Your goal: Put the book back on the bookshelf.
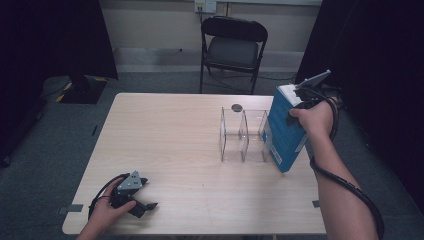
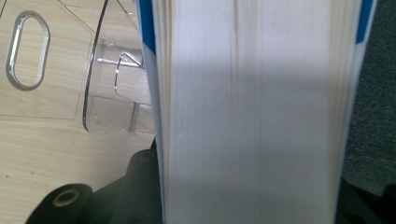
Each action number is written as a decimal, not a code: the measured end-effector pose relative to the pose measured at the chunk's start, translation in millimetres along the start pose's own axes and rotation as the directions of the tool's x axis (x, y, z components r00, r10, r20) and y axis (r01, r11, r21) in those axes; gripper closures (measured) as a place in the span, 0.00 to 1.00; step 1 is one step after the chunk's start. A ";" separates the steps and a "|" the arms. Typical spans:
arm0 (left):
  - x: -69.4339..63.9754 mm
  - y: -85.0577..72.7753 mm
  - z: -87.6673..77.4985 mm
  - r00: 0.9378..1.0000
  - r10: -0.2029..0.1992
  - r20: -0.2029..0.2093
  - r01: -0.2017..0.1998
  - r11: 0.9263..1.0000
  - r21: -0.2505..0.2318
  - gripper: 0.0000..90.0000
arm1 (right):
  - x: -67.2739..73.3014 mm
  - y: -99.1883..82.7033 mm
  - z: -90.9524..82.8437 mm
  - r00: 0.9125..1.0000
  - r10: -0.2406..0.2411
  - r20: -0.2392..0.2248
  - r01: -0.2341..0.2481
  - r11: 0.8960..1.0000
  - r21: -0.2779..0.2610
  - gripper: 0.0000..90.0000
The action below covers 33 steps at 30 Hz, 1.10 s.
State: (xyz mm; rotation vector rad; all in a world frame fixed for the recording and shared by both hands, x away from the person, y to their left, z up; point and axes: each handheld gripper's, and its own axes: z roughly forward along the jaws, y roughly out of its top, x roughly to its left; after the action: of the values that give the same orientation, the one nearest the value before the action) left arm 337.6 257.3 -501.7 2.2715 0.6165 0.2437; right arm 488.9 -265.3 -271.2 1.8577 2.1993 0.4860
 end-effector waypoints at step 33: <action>-0.6 -0.4 -0.3 1.000 0.002 0.002 -0.002 1.000 0.000 0.04 | 3.6 5.3 17.8 1.000 0.023 0.013 -0.022 0.999 -0.040 0.69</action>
State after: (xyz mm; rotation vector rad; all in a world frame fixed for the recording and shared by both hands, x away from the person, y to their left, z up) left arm 336.8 257.4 -501.9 2.2720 0.6130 0.2418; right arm 499.8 -259.1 -285.4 1.8618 2.1467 0.5161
